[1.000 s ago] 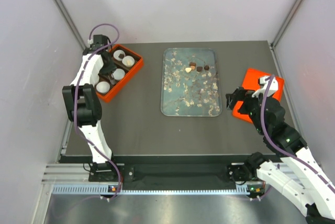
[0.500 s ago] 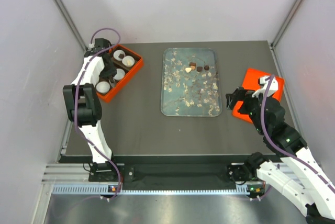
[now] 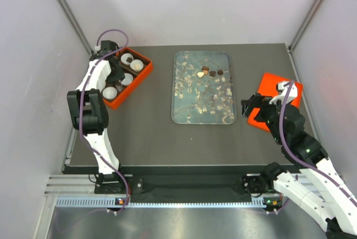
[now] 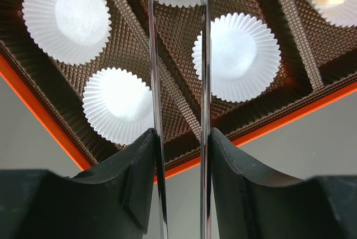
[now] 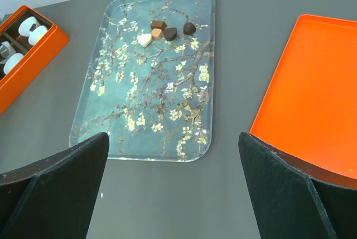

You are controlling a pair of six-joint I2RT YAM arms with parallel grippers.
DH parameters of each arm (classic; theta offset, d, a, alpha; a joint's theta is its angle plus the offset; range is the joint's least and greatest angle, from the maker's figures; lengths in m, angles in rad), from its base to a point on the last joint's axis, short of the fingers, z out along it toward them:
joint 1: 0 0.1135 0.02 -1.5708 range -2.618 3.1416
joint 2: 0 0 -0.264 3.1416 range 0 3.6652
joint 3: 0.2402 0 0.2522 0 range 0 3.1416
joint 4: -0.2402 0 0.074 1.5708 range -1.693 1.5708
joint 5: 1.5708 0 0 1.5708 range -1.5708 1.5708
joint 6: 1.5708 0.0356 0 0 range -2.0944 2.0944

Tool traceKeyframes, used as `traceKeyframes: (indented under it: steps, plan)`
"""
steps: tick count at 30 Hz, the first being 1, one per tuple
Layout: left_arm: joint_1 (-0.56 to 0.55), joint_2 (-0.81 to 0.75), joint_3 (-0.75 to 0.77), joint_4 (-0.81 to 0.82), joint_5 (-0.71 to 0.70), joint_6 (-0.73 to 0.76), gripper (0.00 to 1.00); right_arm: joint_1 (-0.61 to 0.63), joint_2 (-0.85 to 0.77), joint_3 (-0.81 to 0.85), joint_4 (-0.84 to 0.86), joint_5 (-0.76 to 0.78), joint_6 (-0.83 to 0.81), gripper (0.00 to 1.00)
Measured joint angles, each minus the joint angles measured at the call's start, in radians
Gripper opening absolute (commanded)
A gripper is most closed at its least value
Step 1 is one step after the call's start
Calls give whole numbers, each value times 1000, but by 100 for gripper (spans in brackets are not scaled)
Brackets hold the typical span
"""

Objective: Pack the chocolate

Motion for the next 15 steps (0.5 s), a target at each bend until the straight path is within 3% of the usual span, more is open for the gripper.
traceKeyframes:
  steps: [15]
  plan:
    - [-1, -20, 65, -9, 37, 14, 47, 0, 1, 0, 0, 0, 0, 100]
